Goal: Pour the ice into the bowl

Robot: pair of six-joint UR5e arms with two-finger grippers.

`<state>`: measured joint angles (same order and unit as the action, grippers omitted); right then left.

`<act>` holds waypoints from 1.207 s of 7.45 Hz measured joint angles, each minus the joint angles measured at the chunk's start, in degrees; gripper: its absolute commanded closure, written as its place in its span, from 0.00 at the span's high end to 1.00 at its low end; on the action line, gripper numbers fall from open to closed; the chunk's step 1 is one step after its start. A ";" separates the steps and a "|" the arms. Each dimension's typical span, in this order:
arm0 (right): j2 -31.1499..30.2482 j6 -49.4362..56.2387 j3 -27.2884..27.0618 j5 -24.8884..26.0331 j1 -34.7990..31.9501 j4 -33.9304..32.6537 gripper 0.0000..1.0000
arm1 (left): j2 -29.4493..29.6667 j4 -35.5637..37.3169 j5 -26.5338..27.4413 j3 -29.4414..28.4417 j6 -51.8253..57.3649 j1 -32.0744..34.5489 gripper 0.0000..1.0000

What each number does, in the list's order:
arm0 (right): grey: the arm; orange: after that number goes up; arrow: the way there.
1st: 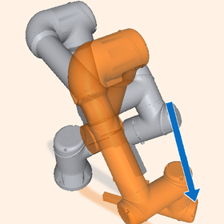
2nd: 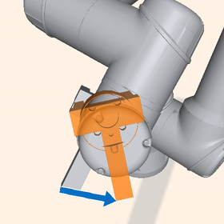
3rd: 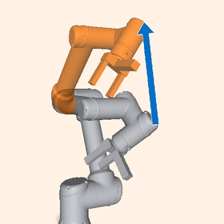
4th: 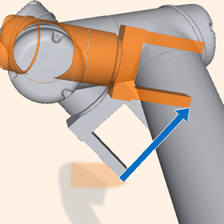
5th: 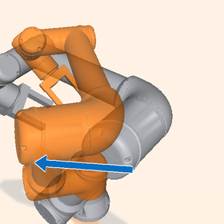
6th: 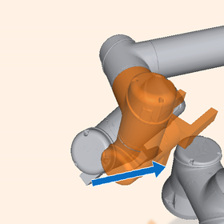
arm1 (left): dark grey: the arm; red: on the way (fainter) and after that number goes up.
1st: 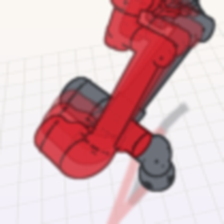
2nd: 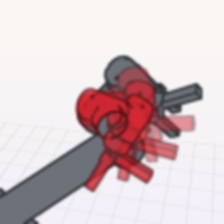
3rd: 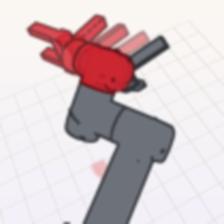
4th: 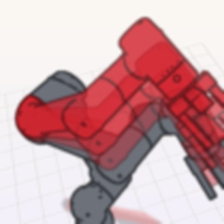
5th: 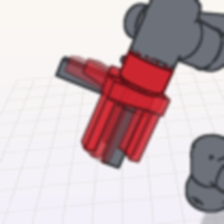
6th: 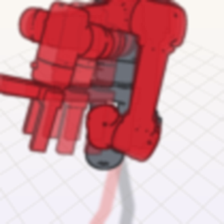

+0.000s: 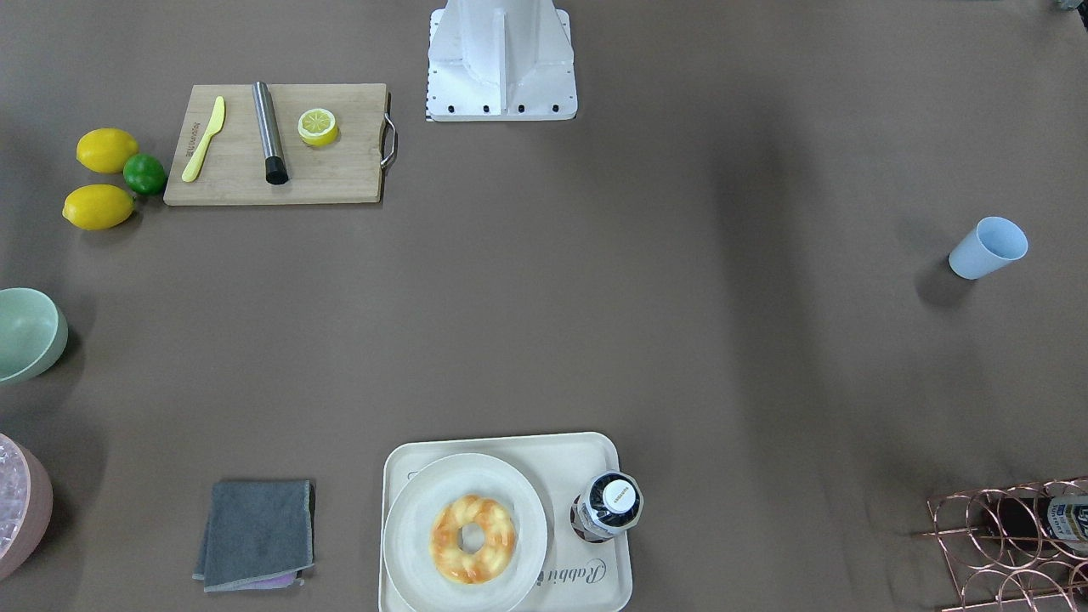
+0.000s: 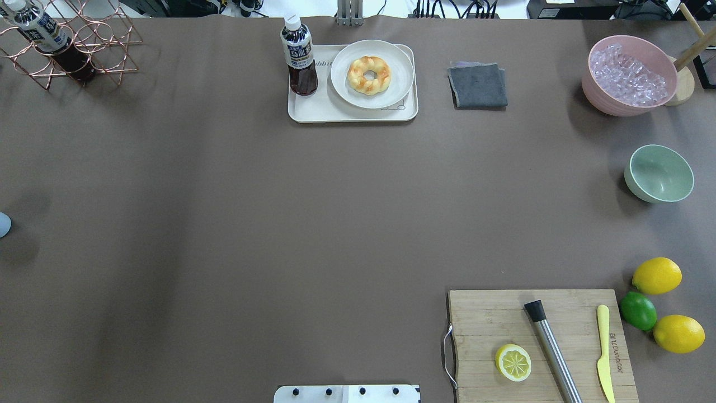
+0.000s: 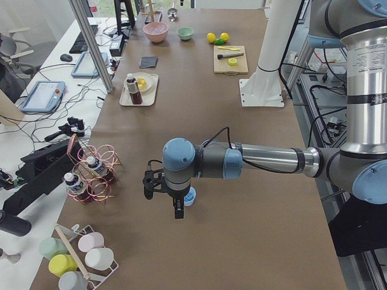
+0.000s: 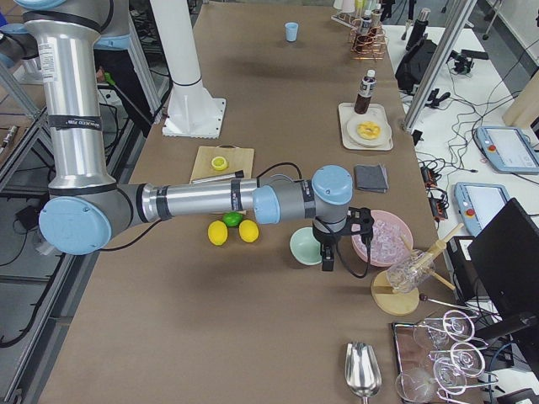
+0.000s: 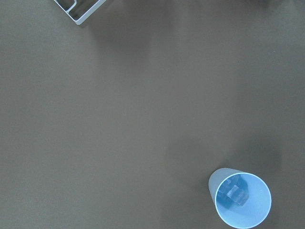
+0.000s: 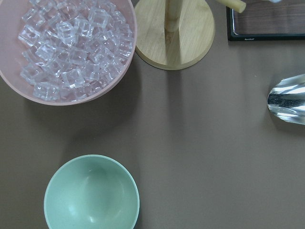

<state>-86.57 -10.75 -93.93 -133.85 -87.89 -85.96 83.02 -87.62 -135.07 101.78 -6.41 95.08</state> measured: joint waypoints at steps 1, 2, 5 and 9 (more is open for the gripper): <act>0.01 -0.16 0.06 0.04 0.03 0.00 0.99 | -0.67 0.03 0.07 1.20 -2.98 -0.02 0.98; 0.10 -0.29 0.36 0.07 0.28 0.04 0.99 | -1.14 0.13 0.08 2.21 -5.56 -0.04 0.98; 1.13 -1.44 4.06 0.68 3.69 4.49 0.99 | -1.63 0.60 -0.02 6.12 -20.43 -0.46 0.97; 5.20 -4.24 11.37 1.87 8.31 10.09 0.98 | -1.07 0.64 7.28 9.82 -40.96 -7.48 0.97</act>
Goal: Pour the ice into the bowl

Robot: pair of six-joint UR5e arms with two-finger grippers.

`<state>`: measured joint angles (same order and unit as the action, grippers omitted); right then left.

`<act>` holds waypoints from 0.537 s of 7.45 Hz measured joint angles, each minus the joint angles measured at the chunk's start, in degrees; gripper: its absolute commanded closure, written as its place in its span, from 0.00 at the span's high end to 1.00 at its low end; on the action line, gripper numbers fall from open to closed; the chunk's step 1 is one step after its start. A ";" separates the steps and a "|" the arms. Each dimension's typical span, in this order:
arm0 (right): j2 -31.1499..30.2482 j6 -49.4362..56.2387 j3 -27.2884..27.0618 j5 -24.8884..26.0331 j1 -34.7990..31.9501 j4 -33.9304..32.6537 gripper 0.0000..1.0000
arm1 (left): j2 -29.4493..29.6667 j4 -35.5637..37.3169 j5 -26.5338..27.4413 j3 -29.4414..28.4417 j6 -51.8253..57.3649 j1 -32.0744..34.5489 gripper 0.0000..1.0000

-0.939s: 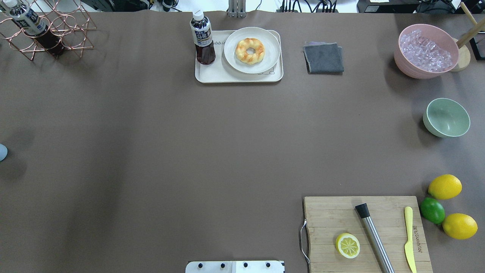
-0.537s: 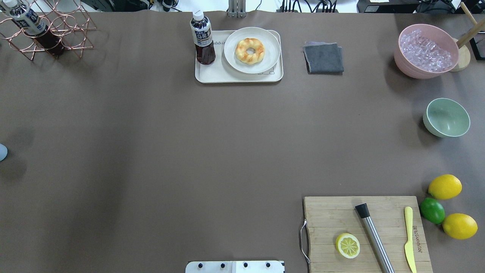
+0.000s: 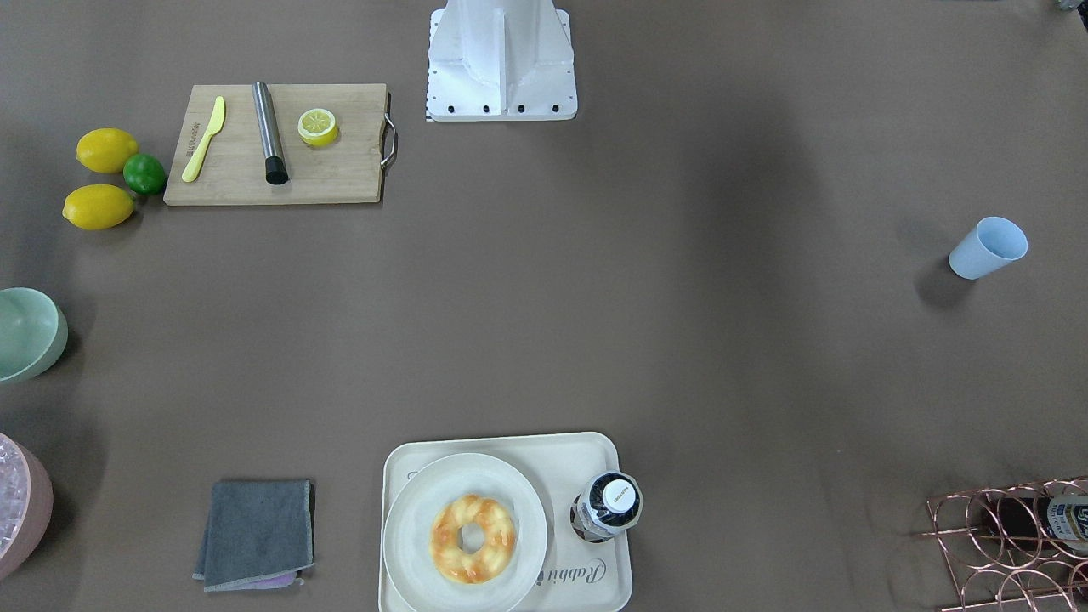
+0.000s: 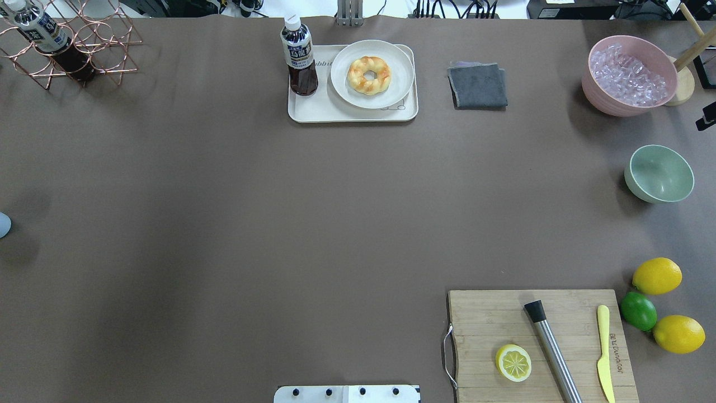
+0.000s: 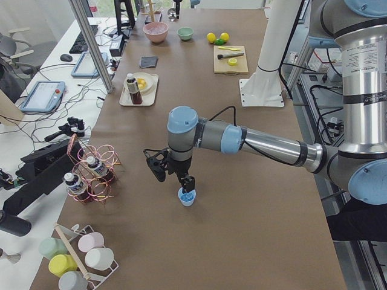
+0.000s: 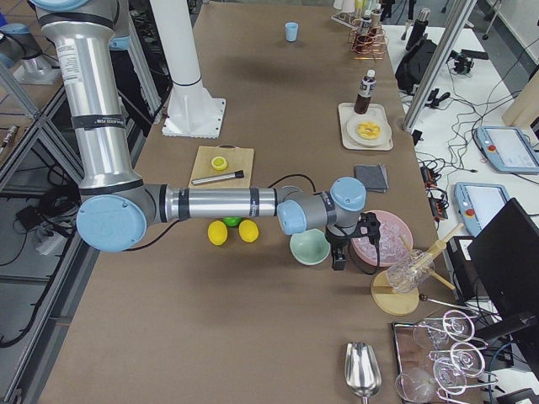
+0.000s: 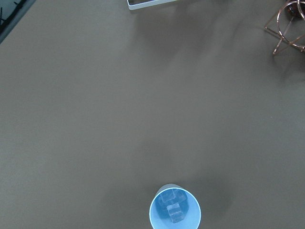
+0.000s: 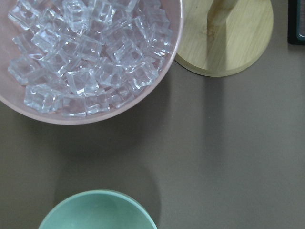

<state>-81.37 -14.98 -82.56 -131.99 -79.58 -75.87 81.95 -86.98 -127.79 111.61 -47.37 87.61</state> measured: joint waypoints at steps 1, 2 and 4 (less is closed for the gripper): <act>1.09 -0.71 2.35 0.47 1.20 2.37 0.98 | 0.68 -0.17 2.31 1.23 -6.45 -2.17 0.97; 1.66 -1.53 3.91 1.14 2.19 4.35 0.98 | 1.93 -0.24 4.17 2.55 -13.60 -4.28 0.97; 2.48 -2.14 6.97 2.26 3.76 7.90 0.98 | 4.44 -0.05 8.14 4.57 -25.08 -7.59 0.97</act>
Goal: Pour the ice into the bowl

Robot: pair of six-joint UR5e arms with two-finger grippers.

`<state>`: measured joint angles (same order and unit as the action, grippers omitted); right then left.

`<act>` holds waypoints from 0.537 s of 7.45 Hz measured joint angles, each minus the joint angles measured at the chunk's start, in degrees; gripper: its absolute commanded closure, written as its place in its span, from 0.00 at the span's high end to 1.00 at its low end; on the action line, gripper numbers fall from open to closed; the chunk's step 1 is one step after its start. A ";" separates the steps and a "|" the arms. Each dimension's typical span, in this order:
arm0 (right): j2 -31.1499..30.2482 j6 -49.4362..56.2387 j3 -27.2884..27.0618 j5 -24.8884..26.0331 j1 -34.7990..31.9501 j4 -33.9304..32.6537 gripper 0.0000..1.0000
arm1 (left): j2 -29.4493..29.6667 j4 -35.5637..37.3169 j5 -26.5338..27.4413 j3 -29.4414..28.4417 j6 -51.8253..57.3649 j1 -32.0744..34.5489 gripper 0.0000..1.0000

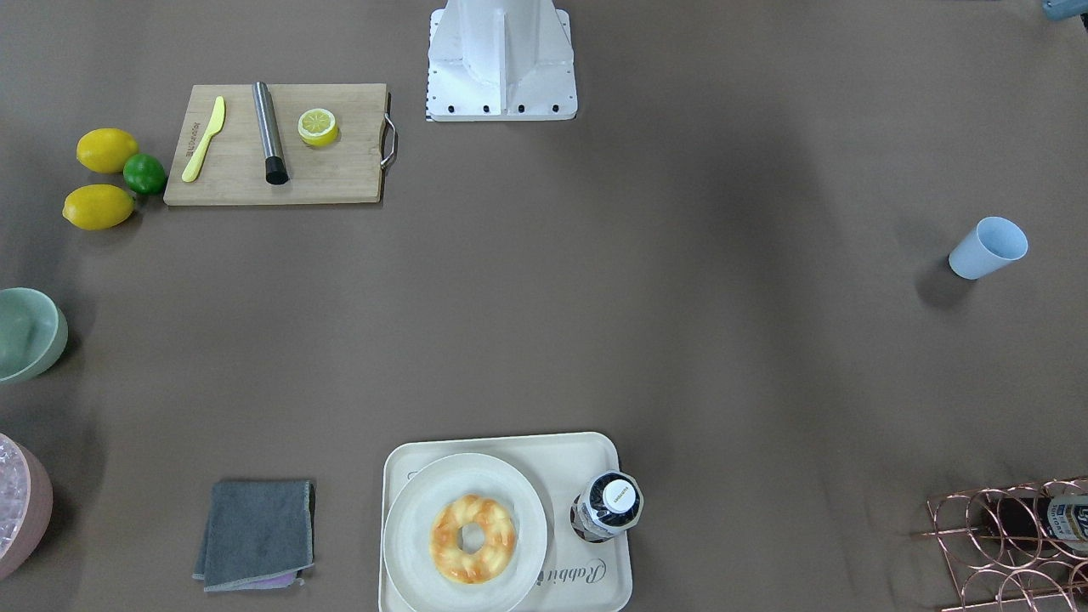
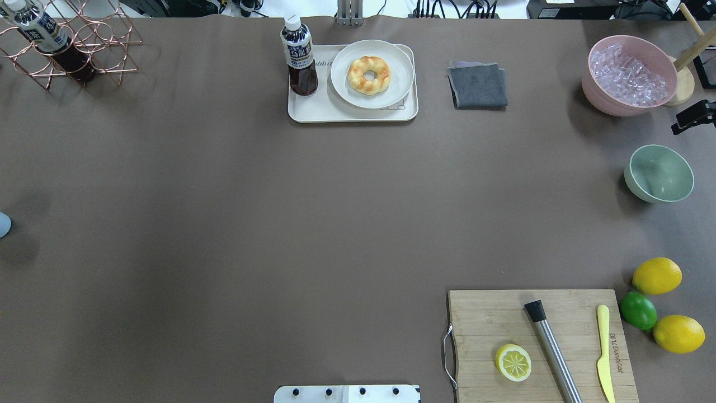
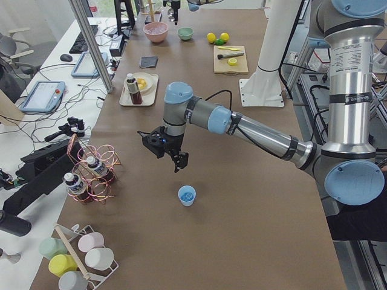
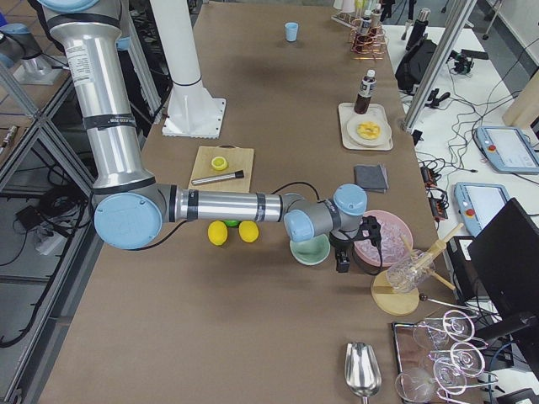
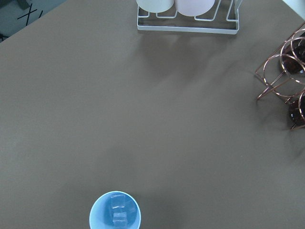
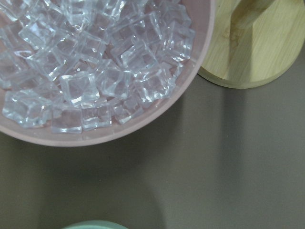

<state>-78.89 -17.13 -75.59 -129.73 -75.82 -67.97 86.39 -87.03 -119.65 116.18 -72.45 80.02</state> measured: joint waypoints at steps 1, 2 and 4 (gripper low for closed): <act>0.26 -0.06 0.87 0.41 0.64 0.93 0.97 | 0.47 0.28 3.28 1.28 -5.29 -3.10 0.97; 0.39 -0.08 1.30 0.60 1.39 1.46 0.97 | 0.60 1.49 6.74 2.37 -10.17 -6.39 0.97; 0.16 0.63 1.65 0.58 3.02 2.28 0.97 | 1.31 7.27 13.42 4.35 -19.95 -12.42 0.97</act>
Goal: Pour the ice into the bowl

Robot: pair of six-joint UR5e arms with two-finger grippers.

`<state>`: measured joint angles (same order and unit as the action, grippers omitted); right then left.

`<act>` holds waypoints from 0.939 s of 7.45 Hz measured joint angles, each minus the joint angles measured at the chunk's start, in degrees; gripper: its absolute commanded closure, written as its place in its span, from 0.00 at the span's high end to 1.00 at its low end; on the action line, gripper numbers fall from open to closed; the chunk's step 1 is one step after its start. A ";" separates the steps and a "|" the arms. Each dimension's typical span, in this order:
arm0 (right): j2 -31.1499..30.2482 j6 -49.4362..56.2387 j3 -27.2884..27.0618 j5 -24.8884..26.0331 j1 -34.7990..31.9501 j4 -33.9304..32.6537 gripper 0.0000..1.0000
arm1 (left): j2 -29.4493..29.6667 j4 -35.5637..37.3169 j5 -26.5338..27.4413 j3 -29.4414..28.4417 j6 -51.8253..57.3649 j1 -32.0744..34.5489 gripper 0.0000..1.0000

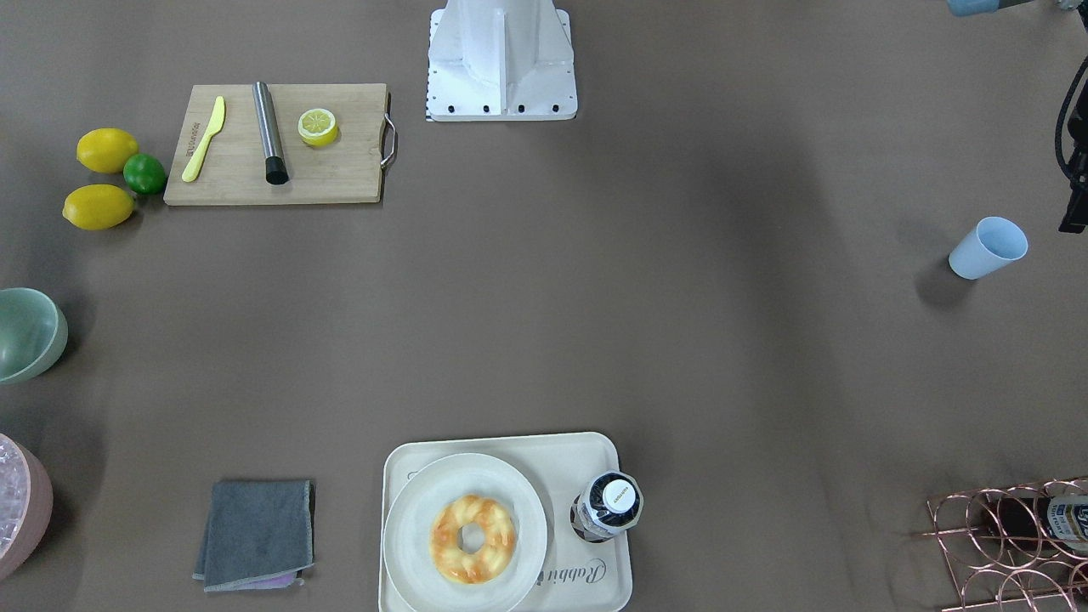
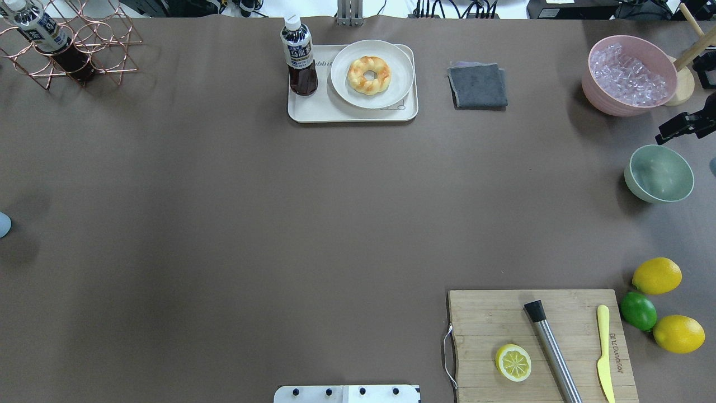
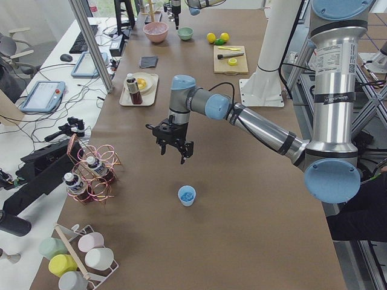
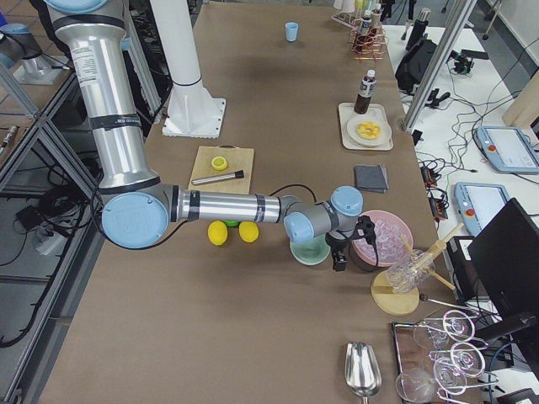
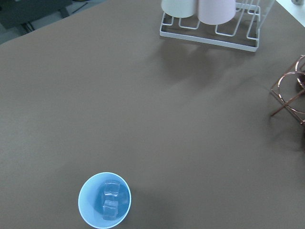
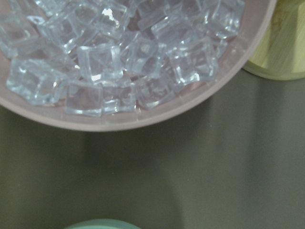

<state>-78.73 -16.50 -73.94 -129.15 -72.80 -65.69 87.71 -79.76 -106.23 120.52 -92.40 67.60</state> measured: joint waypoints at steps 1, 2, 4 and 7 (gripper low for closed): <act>-0.50 1.63 0.06 -0.03 0.67 0.40 0.97 | 0.59 3.20 3.69 0.40 -4.47 -3.13 0.97; -1.63 3.27 -0.27 -0.05 1.04 1.13 0.89 | 1.08 5.70 6.96 0.28 -8.67 -6.05 0.97; -4.51 4.86 -0.91 -0.16 1.29 4.03 0.21 | 3.18 10.35 12.62 -1.71 -15.84 -11.70 0.97; -7.75 5.49 -3.11 -0.34 1.46 5.01 0.00 | 11.57 20.40 16.81 -5.96 -24.80 -16.51 0.97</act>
<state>-86.48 -11.01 -77.05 -129.49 -71.34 -60.69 99.27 -59.36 -89.42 114.56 -117.19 51.09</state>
